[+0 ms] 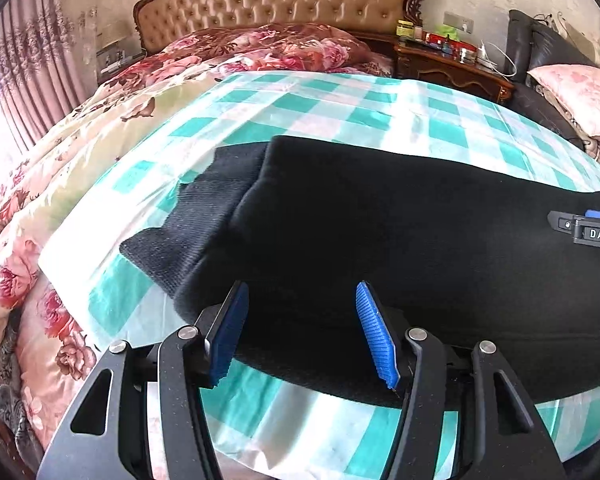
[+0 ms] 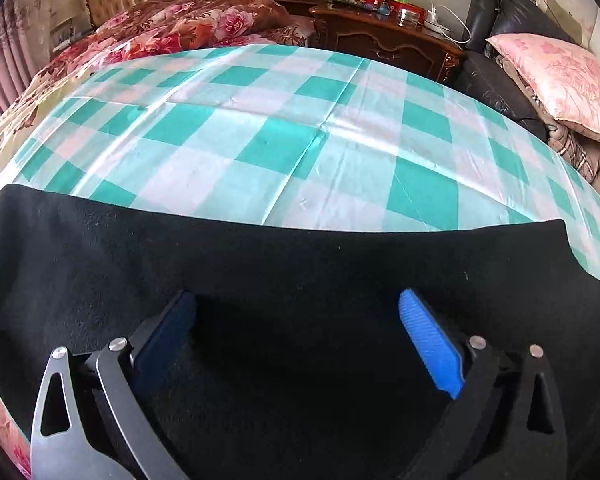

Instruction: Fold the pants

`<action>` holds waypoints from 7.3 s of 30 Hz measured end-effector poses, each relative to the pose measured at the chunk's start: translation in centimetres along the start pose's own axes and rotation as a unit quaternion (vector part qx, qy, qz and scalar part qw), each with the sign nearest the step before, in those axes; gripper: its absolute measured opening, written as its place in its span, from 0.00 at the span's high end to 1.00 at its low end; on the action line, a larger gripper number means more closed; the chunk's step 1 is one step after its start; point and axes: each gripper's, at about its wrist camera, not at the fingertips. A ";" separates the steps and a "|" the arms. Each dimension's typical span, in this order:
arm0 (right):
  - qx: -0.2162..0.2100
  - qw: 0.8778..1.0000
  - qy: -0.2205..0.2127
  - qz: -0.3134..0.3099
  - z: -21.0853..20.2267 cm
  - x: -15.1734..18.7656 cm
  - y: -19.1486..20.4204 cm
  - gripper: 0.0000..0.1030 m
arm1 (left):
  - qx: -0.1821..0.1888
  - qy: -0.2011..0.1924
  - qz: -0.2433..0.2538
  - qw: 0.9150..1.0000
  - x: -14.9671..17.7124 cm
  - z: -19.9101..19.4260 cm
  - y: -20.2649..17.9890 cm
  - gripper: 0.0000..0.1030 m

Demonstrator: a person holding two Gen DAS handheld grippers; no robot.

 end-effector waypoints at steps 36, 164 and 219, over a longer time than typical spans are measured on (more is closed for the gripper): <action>0.002 0.999 -0.022 -0.049 -1.0 0.7 6.7 0.02 | -0.016 -0.008 0.016 1.000 -7.1 5.3 0.7 0.85; -0.144 0.975 -0.001 0.169 -9.8 6.2 -13.4 0.23 | -0.008 -0.174 0.234 0.956 -4.1 -10.8 -16.8 0.82; -0.271 0.953 0.077 0.112 -5.8 2.5 -14.3 0.85 | -0.016 -0.295 0.496 0.817 10.0 -8.6 -37.5 0.89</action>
Point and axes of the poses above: each gripper's, at about its wrist camera, not at the fingertips, and z roughly the way its jaws point, y to its left, x to its underside, and after that the axes turned 6 degrees about z, right-handed
